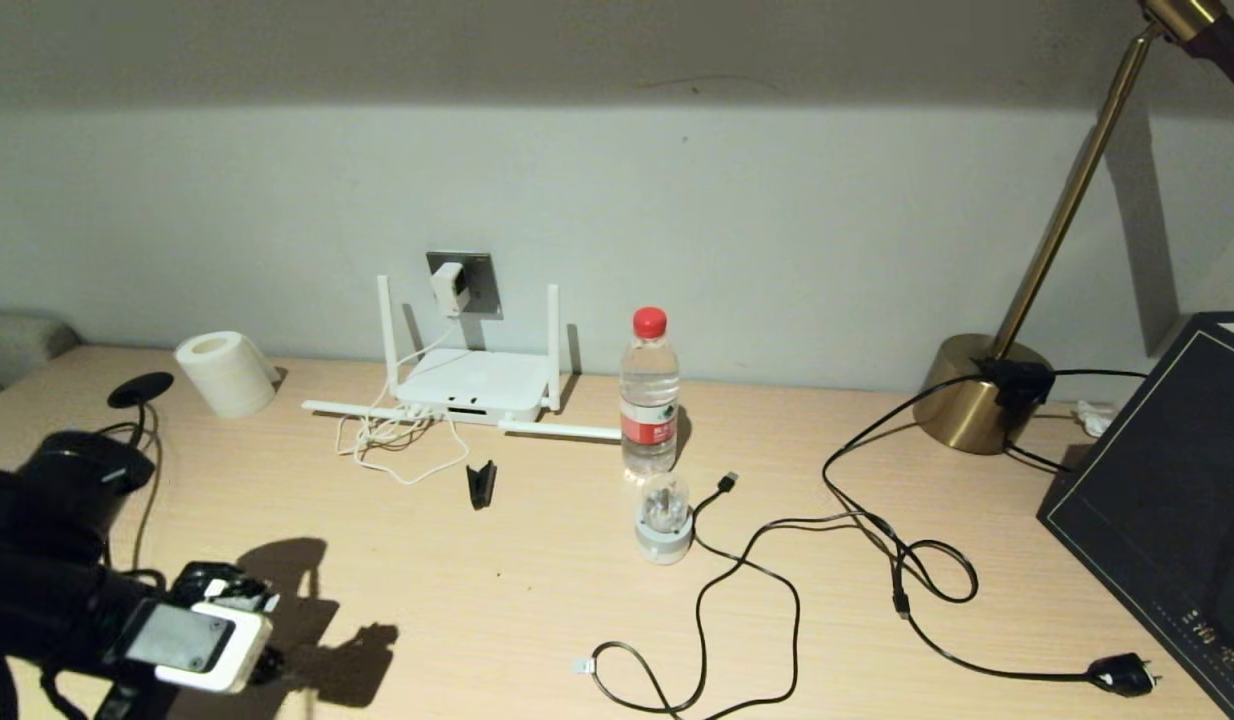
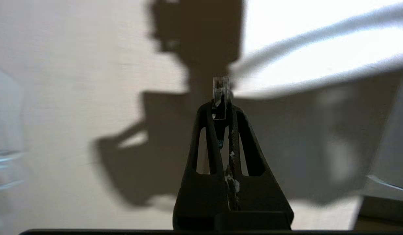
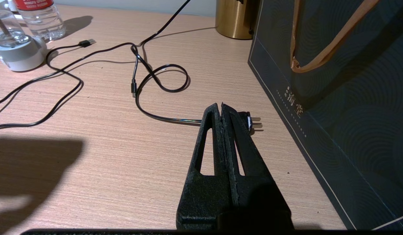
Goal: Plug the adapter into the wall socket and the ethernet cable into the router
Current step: Pick up cable, then hand it to the other hand
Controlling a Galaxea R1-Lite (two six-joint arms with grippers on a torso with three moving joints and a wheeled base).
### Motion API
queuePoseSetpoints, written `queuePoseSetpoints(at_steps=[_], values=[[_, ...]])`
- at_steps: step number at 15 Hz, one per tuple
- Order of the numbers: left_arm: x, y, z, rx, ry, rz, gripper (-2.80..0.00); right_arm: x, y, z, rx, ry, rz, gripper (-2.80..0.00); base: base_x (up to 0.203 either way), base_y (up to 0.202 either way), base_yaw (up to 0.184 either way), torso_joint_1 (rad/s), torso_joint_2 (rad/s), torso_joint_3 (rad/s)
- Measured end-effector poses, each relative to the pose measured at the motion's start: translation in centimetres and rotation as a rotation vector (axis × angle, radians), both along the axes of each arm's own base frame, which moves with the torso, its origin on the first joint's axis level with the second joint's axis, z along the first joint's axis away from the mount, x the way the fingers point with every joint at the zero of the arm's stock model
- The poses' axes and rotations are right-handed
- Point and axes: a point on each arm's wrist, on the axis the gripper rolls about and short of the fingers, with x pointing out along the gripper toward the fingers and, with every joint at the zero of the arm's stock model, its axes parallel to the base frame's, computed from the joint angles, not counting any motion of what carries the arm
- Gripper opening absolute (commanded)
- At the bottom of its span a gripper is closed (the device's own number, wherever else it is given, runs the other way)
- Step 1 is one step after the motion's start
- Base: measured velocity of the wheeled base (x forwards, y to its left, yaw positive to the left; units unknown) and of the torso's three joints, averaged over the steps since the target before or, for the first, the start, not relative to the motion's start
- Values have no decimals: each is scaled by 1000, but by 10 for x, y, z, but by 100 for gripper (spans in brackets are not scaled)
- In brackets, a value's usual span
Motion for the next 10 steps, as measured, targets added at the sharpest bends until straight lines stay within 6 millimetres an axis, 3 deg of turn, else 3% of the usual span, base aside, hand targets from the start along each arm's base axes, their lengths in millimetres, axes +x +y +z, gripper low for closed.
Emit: queuePoseSetpoints(at_steps=[3,6,10], values=[[-6,-35,50,-85,-217,-44,-280,0,0,0,-1,0,0,-280,0,0,0,0,0,0],[-9,-67,87,-201,-377,2,-280,0,0,0,-1,0,0,-280,0,0,0,0,0,0],[-6,-103,110,-248,-441,-38,-280,0,0,0,-18,-4,1,-280,0,0,0,0,0,0]])
